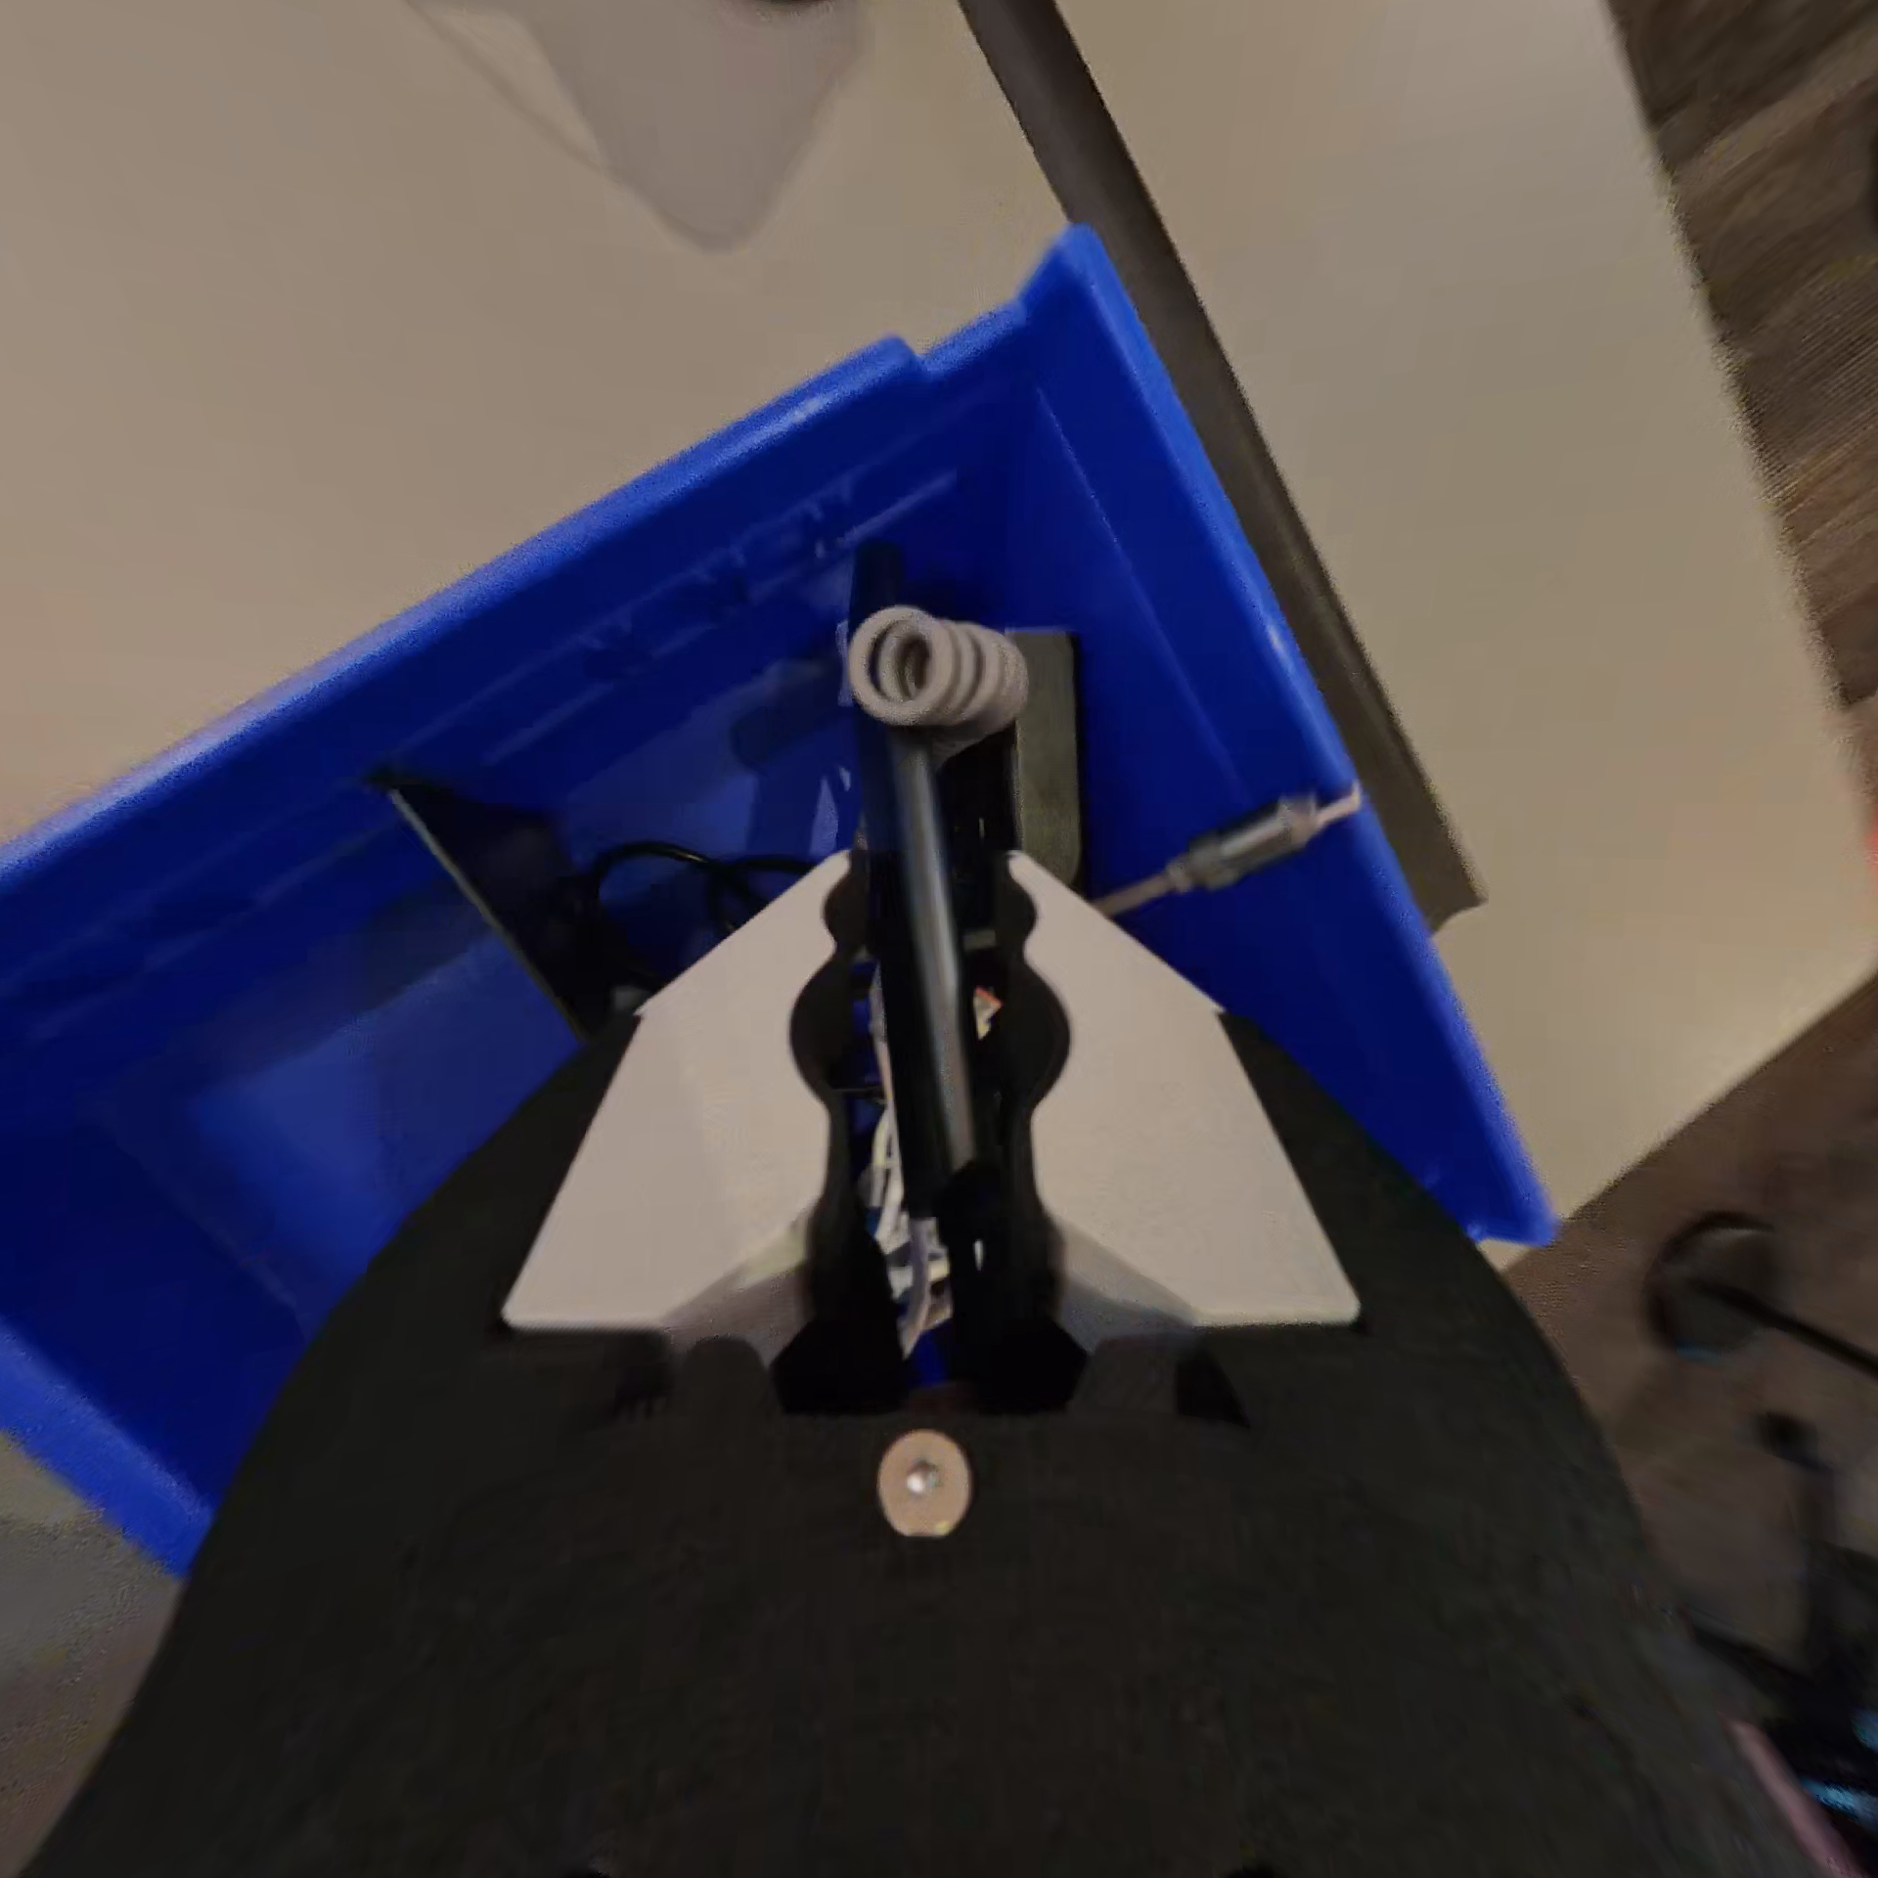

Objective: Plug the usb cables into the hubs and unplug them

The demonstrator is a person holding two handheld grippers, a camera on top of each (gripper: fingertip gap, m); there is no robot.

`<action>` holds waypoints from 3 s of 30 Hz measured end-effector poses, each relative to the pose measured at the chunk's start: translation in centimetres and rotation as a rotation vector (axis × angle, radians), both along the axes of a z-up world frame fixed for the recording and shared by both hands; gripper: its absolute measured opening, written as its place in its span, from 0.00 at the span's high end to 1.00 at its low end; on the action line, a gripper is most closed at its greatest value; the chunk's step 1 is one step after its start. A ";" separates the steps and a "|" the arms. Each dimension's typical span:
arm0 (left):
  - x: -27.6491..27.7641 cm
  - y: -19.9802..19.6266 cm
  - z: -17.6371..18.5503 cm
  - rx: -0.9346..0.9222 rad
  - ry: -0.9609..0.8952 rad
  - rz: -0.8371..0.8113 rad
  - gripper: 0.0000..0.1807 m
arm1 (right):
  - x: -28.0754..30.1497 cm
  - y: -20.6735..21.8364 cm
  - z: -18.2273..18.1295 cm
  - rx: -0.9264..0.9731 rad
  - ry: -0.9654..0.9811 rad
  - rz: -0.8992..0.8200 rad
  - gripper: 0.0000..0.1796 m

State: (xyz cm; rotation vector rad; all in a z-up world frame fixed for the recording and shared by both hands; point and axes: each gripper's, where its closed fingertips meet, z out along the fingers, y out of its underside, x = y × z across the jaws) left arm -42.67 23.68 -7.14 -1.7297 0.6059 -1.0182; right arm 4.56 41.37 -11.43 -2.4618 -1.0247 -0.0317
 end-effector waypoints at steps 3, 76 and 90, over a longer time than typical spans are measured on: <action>-3.0 1.2 -0.5 -0.001 0.032 0.126 0.90 | -0.2 1.2 2.6 0.121 -0.087 0.023 0.77; 28.6 -1.9 -2.2 0.259 0.331 -0.013 0.61 | 3.2 -24.5 2.7 0.873 0.343 -0.943 0.69; 32.3 4.7 -5.4 0.069 0.389 0.205 0.97 | 2.9 -20.7 0.1 0.770 0.271 -1.042 0.98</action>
